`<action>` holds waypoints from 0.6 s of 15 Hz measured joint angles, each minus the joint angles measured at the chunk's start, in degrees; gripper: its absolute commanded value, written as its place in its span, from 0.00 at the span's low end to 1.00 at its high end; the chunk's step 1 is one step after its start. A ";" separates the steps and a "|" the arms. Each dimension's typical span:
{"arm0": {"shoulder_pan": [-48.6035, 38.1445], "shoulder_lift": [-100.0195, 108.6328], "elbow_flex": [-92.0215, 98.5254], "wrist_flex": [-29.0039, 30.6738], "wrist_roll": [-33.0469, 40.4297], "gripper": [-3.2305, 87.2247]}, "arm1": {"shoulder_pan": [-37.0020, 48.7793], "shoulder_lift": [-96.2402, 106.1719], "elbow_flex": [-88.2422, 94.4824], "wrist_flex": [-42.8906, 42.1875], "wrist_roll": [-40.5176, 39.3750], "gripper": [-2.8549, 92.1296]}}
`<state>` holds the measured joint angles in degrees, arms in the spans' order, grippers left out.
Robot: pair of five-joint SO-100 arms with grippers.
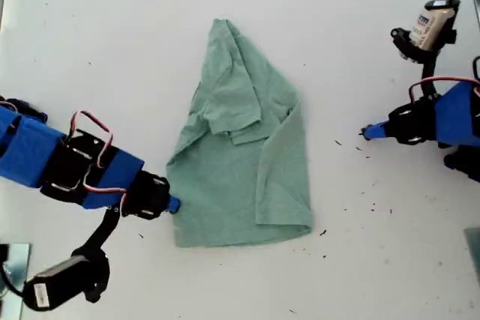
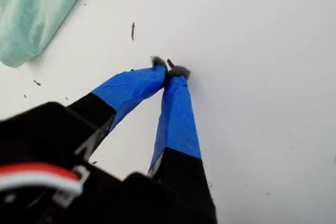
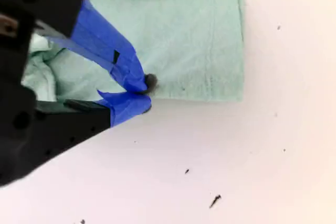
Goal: Fold t shirt
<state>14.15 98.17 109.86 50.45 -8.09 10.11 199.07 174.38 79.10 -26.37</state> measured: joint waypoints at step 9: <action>-3.78 -7.82 -21.36 5.01 9.84 0.03 | 0.00 0.00 0.09 0.35 0.00 0.06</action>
<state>10.37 90.35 88.51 55.46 1.76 10.11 199.07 174.46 79.45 -26.37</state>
